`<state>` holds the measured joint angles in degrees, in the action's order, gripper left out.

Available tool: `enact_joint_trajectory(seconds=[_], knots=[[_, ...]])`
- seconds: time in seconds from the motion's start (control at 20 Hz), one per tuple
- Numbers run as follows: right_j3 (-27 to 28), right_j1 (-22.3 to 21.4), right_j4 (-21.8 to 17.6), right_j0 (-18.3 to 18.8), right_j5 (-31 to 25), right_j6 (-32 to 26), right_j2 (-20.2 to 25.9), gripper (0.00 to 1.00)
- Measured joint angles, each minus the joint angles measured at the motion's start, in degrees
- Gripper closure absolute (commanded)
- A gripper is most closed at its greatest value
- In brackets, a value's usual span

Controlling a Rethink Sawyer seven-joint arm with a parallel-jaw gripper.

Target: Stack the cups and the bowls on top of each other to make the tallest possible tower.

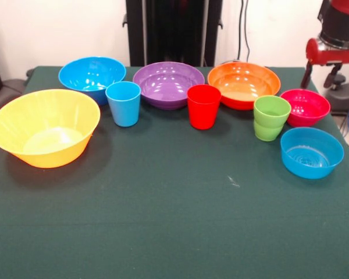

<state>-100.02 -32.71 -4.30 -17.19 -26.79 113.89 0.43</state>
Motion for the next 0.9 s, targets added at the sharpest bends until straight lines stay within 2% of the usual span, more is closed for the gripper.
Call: enact_joint_trajectory(seconds=[0.3,0.6,0.9], knots=[[-0.02,-3.01,0.0,1.22,0.01,0.0,-0.22,0.0],[0.11,-1.8,-0.01,0.57,0.74,0.0,-0.73,0.0],[2.38,2.11,0.0,-2.31,2.07,0.0,-1.74,0.0]])
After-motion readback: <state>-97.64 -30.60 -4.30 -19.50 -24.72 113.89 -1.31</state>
